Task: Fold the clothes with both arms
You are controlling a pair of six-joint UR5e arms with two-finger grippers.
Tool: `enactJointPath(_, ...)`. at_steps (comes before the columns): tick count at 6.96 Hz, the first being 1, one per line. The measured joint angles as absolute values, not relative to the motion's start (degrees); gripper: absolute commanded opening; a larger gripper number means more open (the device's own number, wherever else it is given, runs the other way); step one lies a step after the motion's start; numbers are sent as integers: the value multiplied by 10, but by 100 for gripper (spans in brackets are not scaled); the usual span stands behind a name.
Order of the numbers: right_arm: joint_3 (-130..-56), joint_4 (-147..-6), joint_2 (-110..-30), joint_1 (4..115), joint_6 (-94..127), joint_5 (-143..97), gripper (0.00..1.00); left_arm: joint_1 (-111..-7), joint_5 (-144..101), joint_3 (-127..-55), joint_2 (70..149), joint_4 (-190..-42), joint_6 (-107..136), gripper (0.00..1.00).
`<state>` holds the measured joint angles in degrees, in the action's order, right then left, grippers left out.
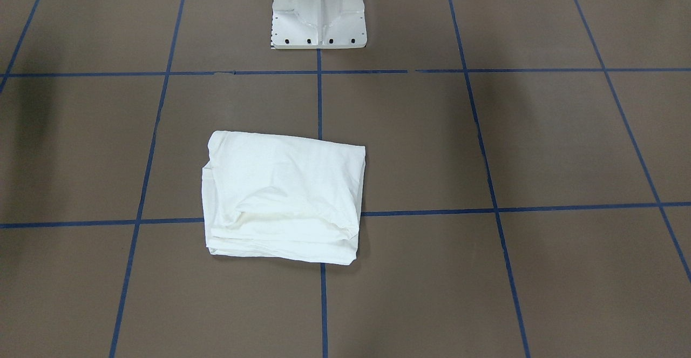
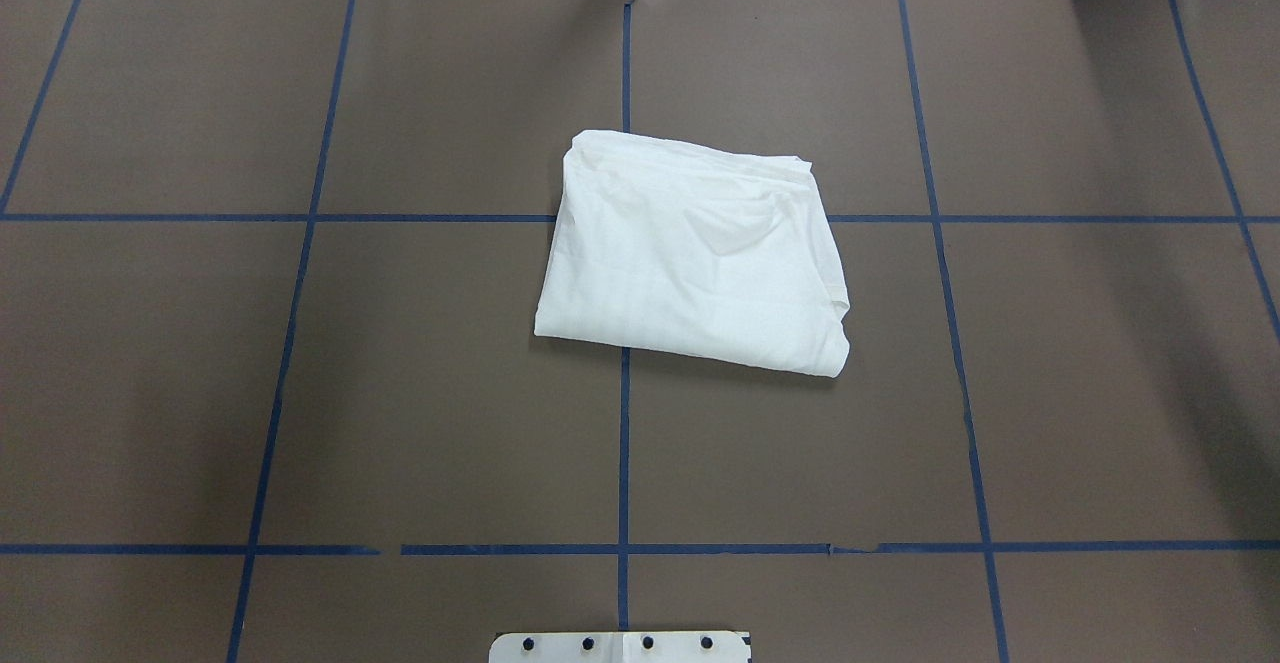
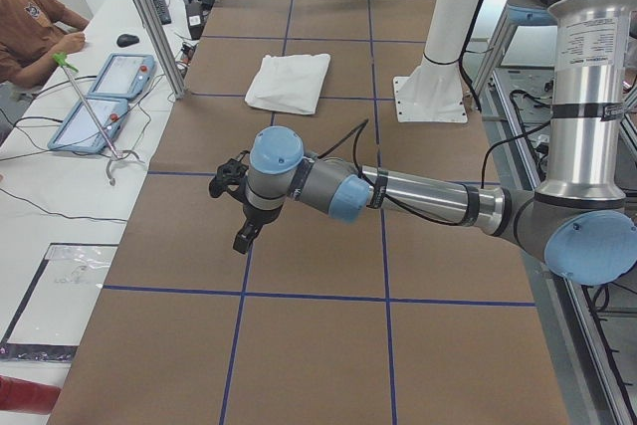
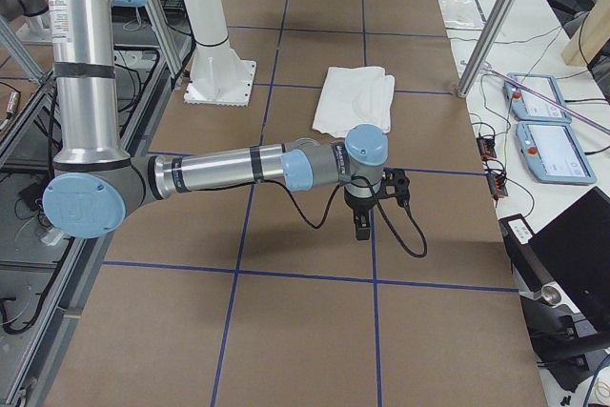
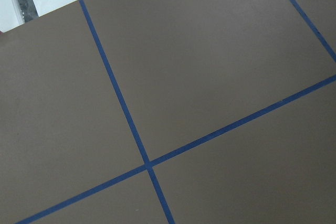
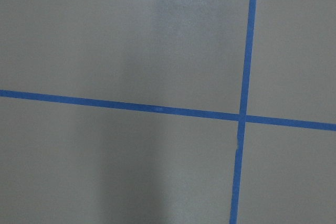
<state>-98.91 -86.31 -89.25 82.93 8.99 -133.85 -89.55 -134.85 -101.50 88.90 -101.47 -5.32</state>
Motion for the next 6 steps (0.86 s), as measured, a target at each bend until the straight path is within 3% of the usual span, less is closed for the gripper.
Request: enactJointPath(6,-986,-863,-894,829,92,-1344,100,-896,-1353,-1015,894,-980,-60,100)
